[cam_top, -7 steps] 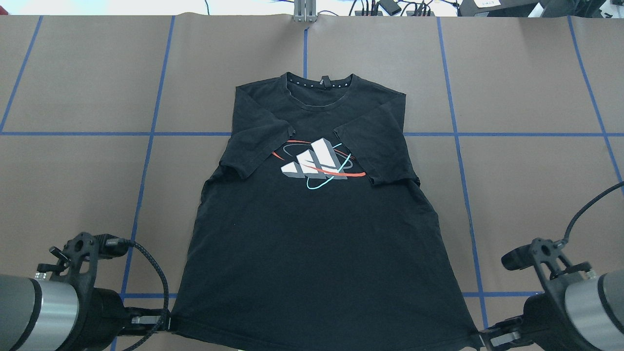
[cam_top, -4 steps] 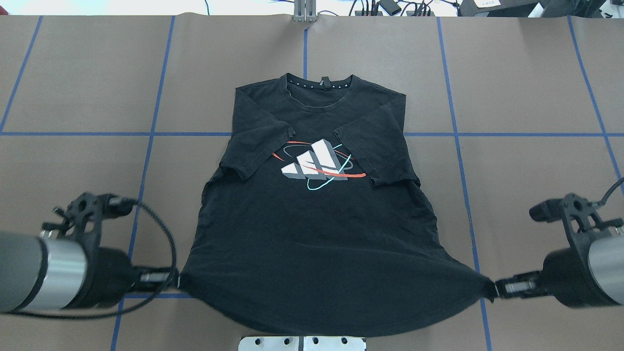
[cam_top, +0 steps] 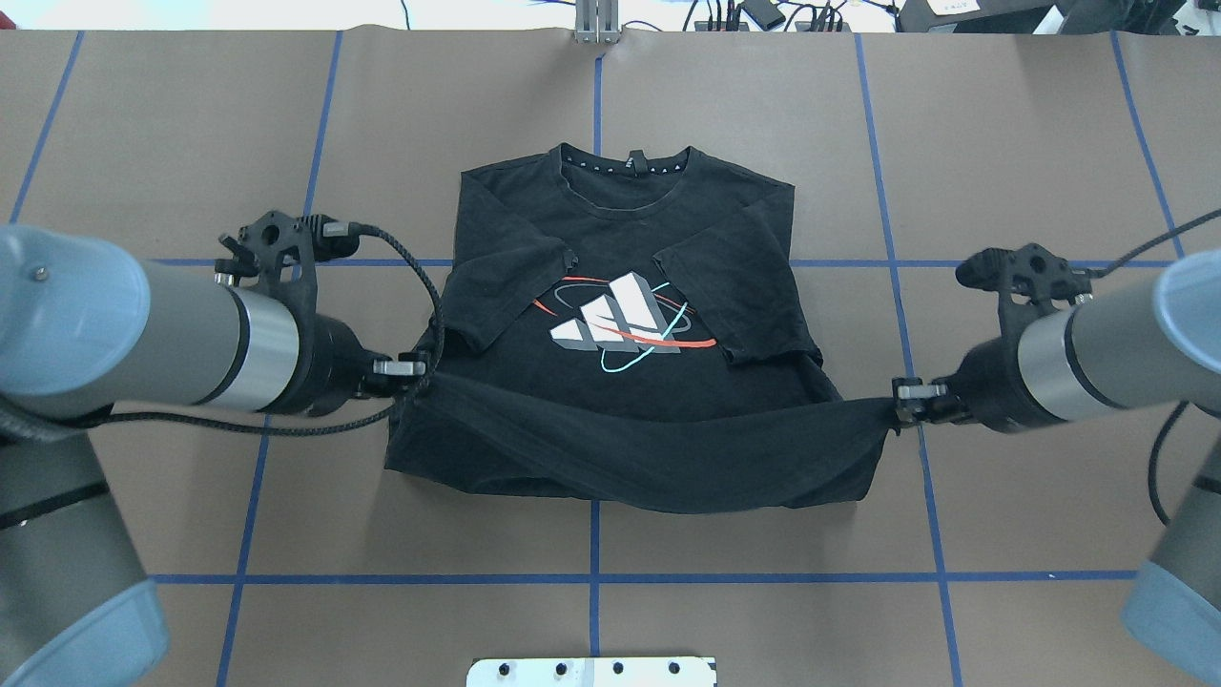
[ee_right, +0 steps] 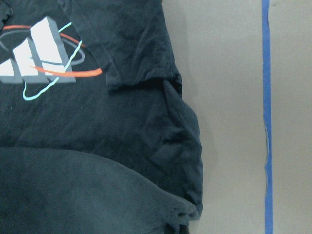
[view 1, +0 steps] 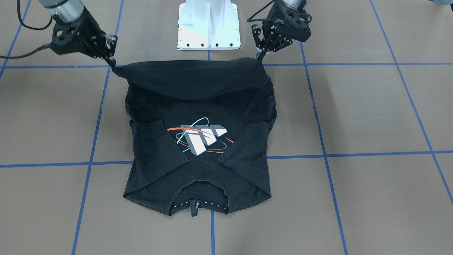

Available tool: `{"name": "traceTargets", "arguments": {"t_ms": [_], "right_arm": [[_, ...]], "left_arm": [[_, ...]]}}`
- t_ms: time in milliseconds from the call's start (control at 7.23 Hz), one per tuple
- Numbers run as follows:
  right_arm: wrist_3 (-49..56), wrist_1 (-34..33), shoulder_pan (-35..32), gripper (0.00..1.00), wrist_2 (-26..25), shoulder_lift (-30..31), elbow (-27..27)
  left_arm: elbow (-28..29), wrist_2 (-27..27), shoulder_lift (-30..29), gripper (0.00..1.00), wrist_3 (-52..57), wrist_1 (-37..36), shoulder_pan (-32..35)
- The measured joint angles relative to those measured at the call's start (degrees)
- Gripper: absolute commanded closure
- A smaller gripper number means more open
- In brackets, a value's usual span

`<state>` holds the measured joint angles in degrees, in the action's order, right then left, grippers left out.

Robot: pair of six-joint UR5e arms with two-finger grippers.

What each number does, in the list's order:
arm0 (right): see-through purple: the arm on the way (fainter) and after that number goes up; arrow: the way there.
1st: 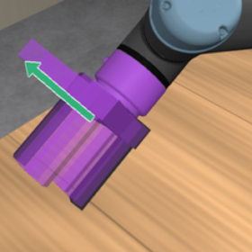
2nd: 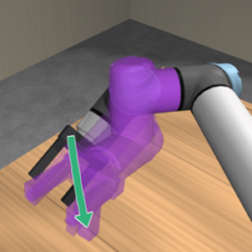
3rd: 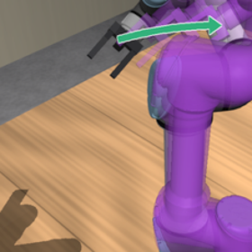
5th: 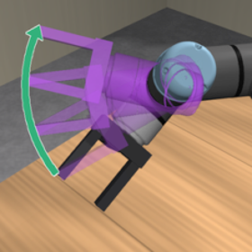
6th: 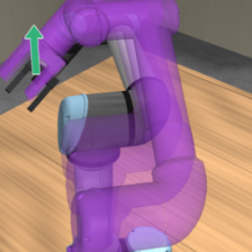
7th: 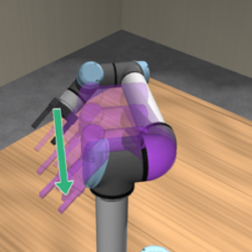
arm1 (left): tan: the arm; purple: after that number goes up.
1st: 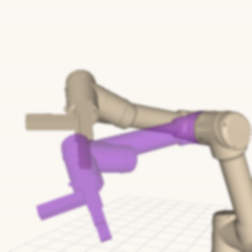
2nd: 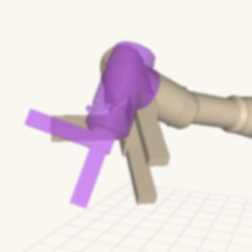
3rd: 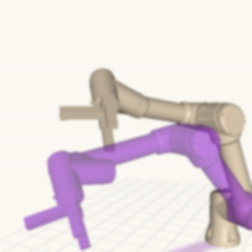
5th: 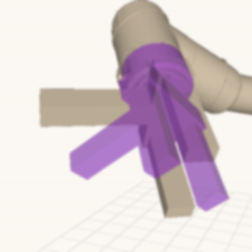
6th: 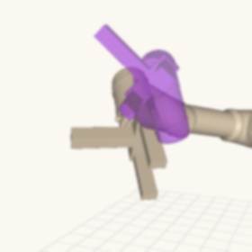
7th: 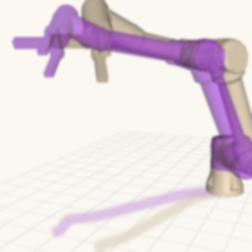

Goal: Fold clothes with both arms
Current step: 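Fold the hem with both grippers up over the shirt toward the collar, then lay the hem down at the collar with both grippers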

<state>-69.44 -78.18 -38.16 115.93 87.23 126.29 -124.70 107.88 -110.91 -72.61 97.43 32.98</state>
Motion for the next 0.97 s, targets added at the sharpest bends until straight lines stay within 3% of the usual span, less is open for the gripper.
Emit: {"name": "traceTargets", "arguments": {"t_ms": [415, 968], "right_arm": [[1.07, -0.79, -5.35, 1.0, -0.08, -6.99, -7.32], [5.15, -8.84, -10.62, 1.0, 0.11, -19.07, -14.87]], "left_arm": [[6.3, 0.21, -5.64, 1.0, 3.05, -0.2, 7.13], [15.02, 0.21, -9.88, 1.0, 8.08, 0.92, 12.69]]}}
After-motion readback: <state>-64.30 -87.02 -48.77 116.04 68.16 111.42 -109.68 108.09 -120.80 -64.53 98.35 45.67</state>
